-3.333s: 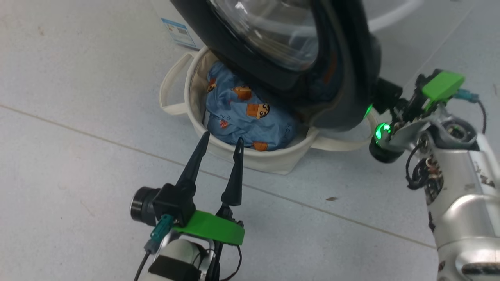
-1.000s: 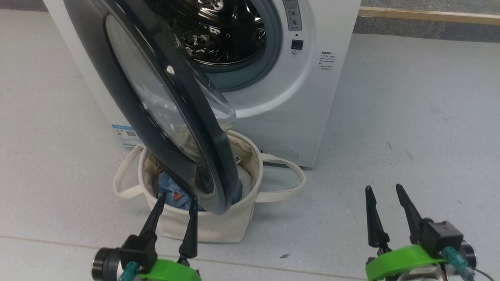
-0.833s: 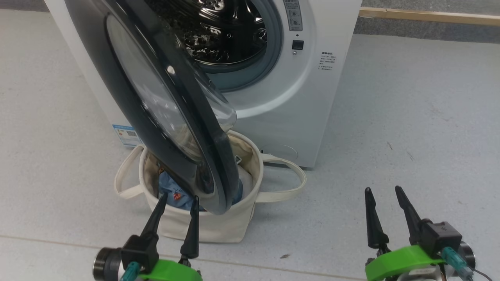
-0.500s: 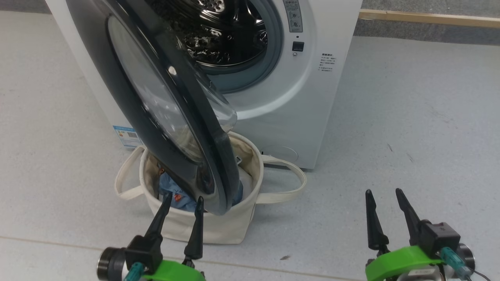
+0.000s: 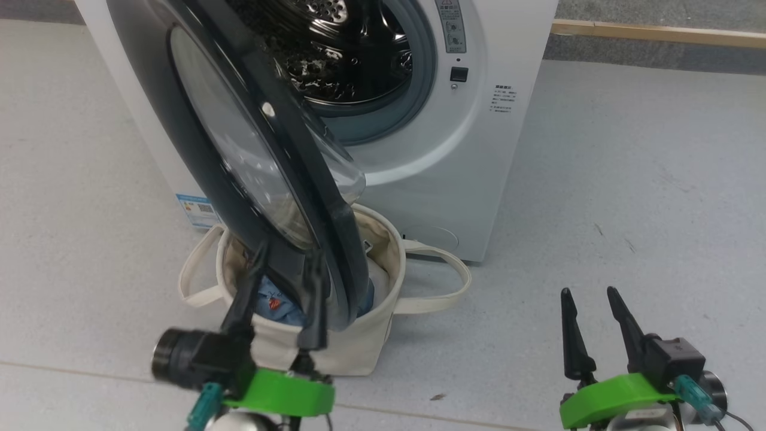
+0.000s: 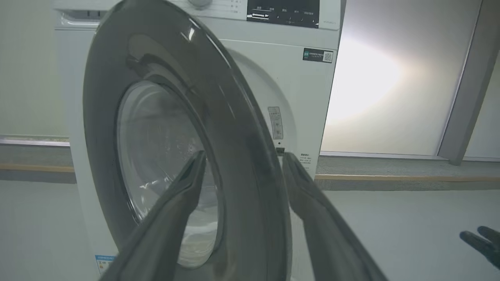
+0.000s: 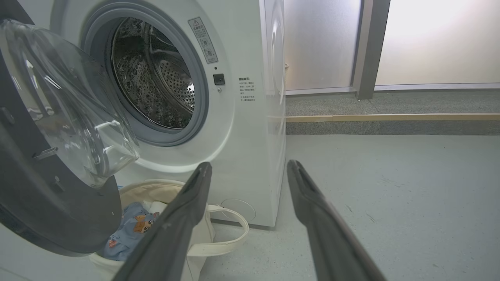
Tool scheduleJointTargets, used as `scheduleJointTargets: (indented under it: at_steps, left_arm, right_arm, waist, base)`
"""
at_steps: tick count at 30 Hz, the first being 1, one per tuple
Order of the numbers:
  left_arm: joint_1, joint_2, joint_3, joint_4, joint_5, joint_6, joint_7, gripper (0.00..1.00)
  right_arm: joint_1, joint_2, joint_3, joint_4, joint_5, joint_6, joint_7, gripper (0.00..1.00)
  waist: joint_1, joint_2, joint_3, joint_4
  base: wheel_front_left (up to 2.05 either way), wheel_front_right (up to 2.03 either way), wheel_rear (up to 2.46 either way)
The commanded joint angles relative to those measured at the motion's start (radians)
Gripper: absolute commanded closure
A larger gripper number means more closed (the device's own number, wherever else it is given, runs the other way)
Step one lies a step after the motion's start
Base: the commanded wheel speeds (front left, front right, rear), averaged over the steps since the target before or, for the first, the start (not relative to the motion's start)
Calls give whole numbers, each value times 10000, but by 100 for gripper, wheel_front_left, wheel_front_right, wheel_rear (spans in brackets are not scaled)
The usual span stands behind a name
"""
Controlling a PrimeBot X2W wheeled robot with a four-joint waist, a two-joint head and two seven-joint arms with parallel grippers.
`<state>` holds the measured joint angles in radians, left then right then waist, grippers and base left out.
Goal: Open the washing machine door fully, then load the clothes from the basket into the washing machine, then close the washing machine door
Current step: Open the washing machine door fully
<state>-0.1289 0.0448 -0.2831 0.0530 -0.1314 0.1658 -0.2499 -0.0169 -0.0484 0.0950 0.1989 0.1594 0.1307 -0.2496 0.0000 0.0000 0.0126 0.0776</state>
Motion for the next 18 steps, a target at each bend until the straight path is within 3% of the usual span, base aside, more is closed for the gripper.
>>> scheduleJointTargets:
  at_steps: [1,7,13,14,15,16,18]
  left_arm:
    - [-614,55,45,-644,145,14,-118,0]
    - [-1350,55,-1349,-1253,510,45,-118,0]
    - [-2035,55,-2543,62,81,288,-118,0]
    - [-2171,55,-2637,440,-66,360,-118,28]
    - [-2327,55,-2721,790,-233,414,-118,94]
    - [-2486,55,-2783,1126,-393,478,-118,100]
    - [-2807,55,-2824,1692,-718,634,-118,100]
  right_arm:
    - [-492,-20,244,-256,2,0,-122,0]
    - [-675,-19,306,-224,42,0,-122,0]
    - [-785,-19,323,-96,246,0,-122,0]
    - [-810,-19,362,-82,265,0,-122,0]
    - [-819,-19,390,-63,289,0,-122,0]
    - [-826,-19,422,-35,301,0,-122,0]
    - [-844,-19,466,9,323,0,-122,0]
  waist:
    - [0,0,39,-5]
    - [0,0,210,-122]
    - [0,0,266,-431]
    - [0,0,280,-488]
    - [0,0,290,-532]
    - [0,0,305,-579]
    - [0,0,340,-661]
  base:
    - [0,0,0]
    - [0,0,0]
    - [0,0,0]
    - [0,0,0]
    - [0,0,0]
    - [0,0,0]
    - [0,0,0]
